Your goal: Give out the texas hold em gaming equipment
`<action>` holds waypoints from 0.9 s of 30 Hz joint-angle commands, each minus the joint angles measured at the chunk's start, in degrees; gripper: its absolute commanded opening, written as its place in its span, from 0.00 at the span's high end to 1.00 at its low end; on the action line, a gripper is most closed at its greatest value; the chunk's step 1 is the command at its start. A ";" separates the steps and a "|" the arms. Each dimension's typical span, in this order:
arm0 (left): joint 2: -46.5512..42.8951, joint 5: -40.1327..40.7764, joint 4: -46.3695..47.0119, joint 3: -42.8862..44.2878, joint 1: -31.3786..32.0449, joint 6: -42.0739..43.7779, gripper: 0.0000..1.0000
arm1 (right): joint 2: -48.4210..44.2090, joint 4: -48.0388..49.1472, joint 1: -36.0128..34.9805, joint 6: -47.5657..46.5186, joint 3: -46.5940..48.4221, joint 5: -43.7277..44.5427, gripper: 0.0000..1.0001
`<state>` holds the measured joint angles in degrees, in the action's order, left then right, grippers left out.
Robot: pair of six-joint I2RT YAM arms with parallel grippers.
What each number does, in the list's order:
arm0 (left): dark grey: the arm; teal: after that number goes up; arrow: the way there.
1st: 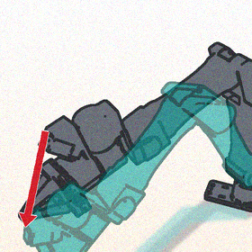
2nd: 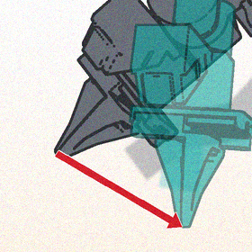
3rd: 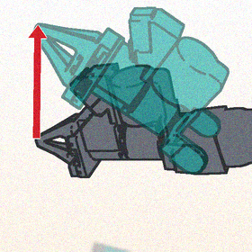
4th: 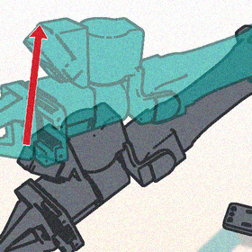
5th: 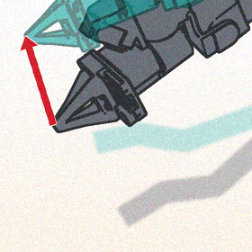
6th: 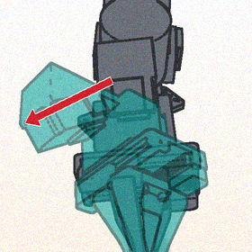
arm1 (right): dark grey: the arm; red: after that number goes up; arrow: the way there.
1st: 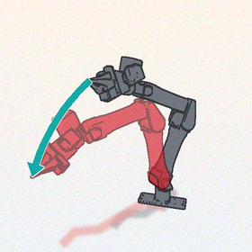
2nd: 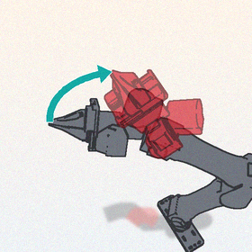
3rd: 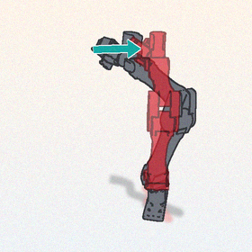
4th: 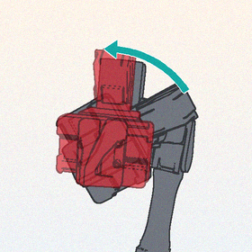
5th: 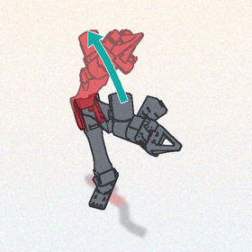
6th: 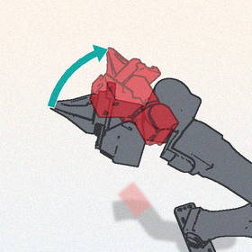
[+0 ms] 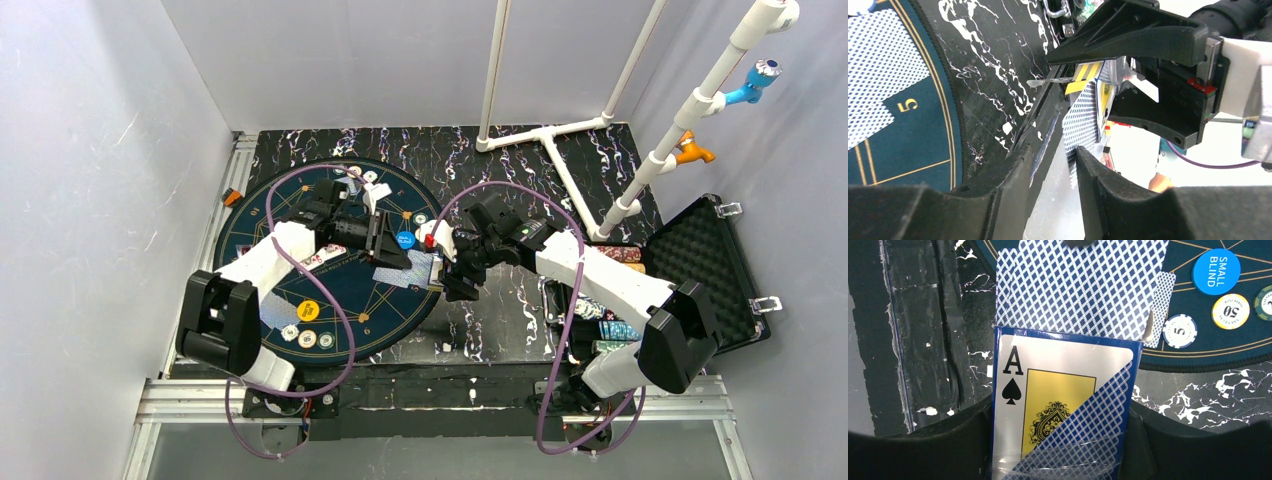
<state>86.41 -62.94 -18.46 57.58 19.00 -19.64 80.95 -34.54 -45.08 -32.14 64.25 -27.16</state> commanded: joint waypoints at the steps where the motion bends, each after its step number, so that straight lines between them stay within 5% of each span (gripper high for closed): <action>1: -5.55 -3.29 4.21 -1.58 -1.76 -1.23 0.57 | -2.60 3.47 -0.01 -0.48 0.88 -1.80 0.99; 4: -8.03 -4.23 10.83 -3.72 -1.56 -5.72 0.32 | -2.34 3.54 -0.02 -0.40 0.96 -1.48 0.99; 9: -7.23 -1.17 13.98 -5.00 1.41 -8.99 0.28 | -1.73 4.12 -0.08 0.28 1.67 -1.57 0.99; 14: -5.25 1.30 11.56 -5.48 3.08 -7.89 0.34 | -1.65 3.88 -0.01 0.59 2.37 -1.93 0.99; 27: -7.58 2.20 0.32 -2.29 -0.89 0.03 0.69 | -2.20 3.93 0.61 0.64 1.59 -2.29 0.99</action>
<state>81.41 -60.62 -14.46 53.28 19.94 -22.57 80.93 -33.08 -44.95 -31.68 64.27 -27.27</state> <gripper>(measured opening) 0.348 0.731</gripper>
